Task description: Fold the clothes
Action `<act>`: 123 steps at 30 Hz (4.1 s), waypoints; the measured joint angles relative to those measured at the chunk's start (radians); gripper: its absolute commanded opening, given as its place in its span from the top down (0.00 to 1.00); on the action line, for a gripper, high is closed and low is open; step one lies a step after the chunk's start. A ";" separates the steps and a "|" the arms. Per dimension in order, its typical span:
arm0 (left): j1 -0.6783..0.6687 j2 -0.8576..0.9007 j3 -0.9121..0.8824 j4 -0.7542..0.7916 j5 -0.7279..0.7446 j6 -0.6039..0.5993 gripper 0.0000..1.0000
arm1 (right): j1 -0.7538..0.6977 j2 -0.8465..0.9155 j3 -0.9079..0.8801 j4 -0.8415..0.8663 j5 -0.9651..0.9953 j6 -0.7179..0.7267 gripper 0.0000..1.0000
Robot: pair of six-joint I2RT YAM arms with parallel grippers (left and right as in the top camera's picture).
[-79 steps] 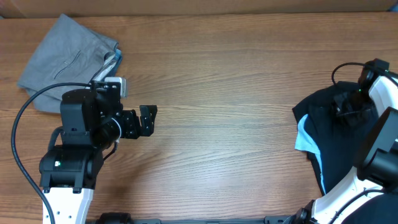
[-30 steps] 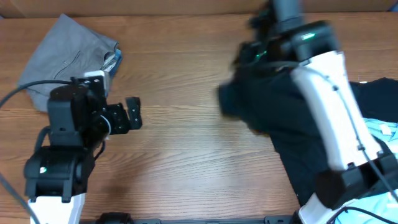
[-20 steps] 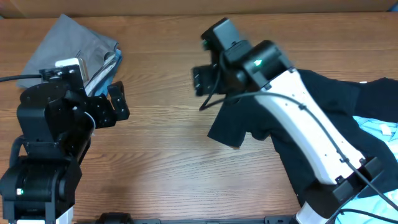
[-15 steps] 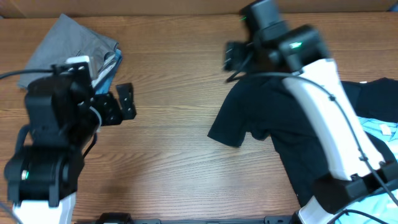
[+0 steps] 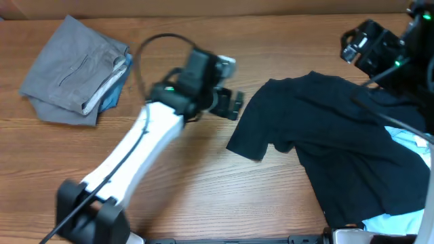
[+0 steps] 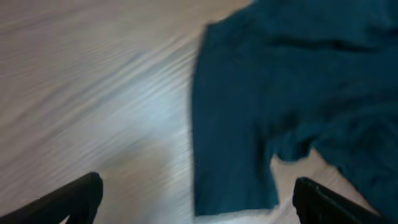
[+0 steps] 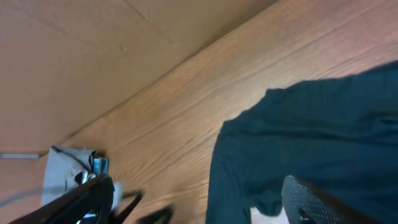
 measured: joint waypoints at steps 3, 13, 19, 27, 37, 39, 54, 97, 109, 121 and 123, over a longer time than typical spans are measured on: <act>-0.045 0.070 0.001 0.132 0.002 0.029 0.00 | -0.010 -0.006 0.000 -0.047 -0.011 0.001 0.10; -0.060 0.316 0.002 0.298 0.051 0.023 0.00 | -0.011 -0.002 0.000 -0.143 -0.026 0.001 0.11; -0.060 0.370 0.002 0.309 0.069 -0.030 0.00 | -0.011 -0.002 0.000 -0.154 -0.026 0.001 0.11; -0.060 0.432 0.003 0.296 0.084 -0.075 0.19 | -0.011 -0.002 0.000 -0.154 -0.026 0.000 0.10; -0.061 0.447 0.007 0.287 0.089 -0.086 0.79 | -0.011 -0.002 0.000 -0.156 -0.026 0.001 0.10; -0.061 0.448 0.007 0.280 0.089 -0.084 0.89 | -0.011 -0.002 0.000 -0.156 -0.026 0.001 0.10; -0.021 0.436 0.133 0.011 0.099 -0.078 0.96 | -0.011 -0.002 0.000 -0.157 -0.022 0.000 0.09; 0.241 0.283 0.441 -0.304 -0.008 0.169 0.55 | -0.011 0.143 -0.014 -0.152 0.042 0.000 0.01; 0.153 0.573 0.439 -0.044 0.018 0.197 0.80 | -0.011 0.143 -0.014 -0.159 0.042 0.000 0.01; 0.154 0.683 0.439 0.039 -0.041 0.204 0.96 | -0.011 0.143 -0.014 -0.161 0.042 0.001 0.01; 0.154 0.689 0.440 0.067 -0.092 0.198 0.96 | -0.011 0.143 -0.014 -0.164 0.042 0.001 0.01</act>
